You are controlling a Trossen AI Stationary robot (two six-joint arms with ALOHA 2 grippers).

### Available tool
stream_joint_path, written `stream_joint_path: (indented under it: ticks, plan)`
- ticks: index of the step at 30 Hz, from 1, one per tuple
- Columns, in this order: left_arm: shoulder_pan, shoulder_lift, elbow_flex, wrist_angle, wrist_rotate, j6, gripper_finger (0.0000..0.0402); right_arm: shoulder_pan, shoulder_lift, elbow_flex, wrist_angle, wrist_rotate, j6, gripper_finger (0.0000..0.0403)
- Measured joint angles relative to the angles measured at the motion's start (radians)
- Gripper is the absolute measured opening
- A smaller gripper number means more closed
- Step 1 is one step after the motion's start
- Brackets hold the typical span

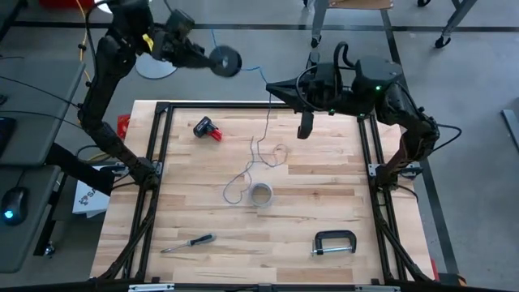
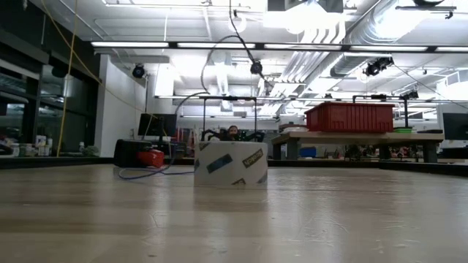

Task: Coil cords
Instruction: Coil the blue wire on the spool

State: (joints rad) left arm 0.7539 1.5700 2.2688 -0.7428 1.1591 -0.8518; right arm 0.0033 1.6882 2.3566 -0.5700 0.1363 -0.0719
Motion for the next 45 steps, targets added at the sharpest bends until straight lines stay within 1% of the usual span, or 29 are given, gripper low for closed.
stream_joint_path:
  ticks: [6, 11, 14, 18, 22, 24, 27, 29, 32, 36, 43, 45]
  plan:
    - [-0.146, 0.002, 0.000, -0.010, -0.006, -0.037, 0.0000, -0.039, -0.001, 0.000, -0.009, -0.026, 0.000, 0.0000]
    - [-0.253, 0.017, 0.000, 0.000, -0.025, -0.057, 0.0000, -0.079, 0.009, 0.000, 0.030, -0.123, 0.005, 0.0000]
    - [-0.311, 0.040, -0.001, 0.080, -0.026, -0.100, 0.0000, -0.102, 0.031, 0.000, 0.074, -0.187, 0.033, 0.0000]
    - [-0.360, 0.068, -0.001, 0.298, -0.017, -0.222, 0.0000, -0.126, 0.058, 0.000, 0.123, -0.253, 0.064, 0.0000]
    - [-0.385, 0.090, -0.001, 0.529, -0.017, -0.350, 0.0000, -0.135, 0.078, 0.000, 0.148, -0.297, 0.076, 0.0000]
    - [-0.391, 0.102, -0.001, 0.639, -0.033, -0.407, 0.0000, -0.135, 0.091, 0.000, 0.156, -0.306, 0.076, 0.0000]
    - [-0.396, 0.120, -0.001, 0.799, -0.062, -0.463, 0.0000, -0.134, 0.109, 0.000, 0.174, -0.311, 0.098, 0.0000]
    - [-0.396, 0.130, -0.001, 0.869, -0.085, -0.480, 0.0000, -0.134, 0.119, 0.000, 0.192, -0.319, 0.111, 0.0000]
    - [-0.389, 0.140, -0.001, 0.934, -0.131, -0.465, 0.0000, -0.134, 0.132, 0.000, 0.220, -0.328, 0.121, 0.0000]
    - [-0.374, 0.140, -0.002, 0.951, -0.188, -0.389, 0.0000, -0.134, 0.140, 0.000, 0.239, -0.335, 0.145, 0.0000]
    - [-0.353, 0.140, -0.002, 1.014, -0.248, -0.342, 0.0000, -0.134, 0.158, 0.002, 0.263, -0.354, 0.186, 0.0000]
    - [-0.346, 0.140, -0.002, 1.032, -0.251, -0.339, 0.0000, -0.132, 0.169, 0.004, 0.271, -0.367, 0.202, 0.0000]
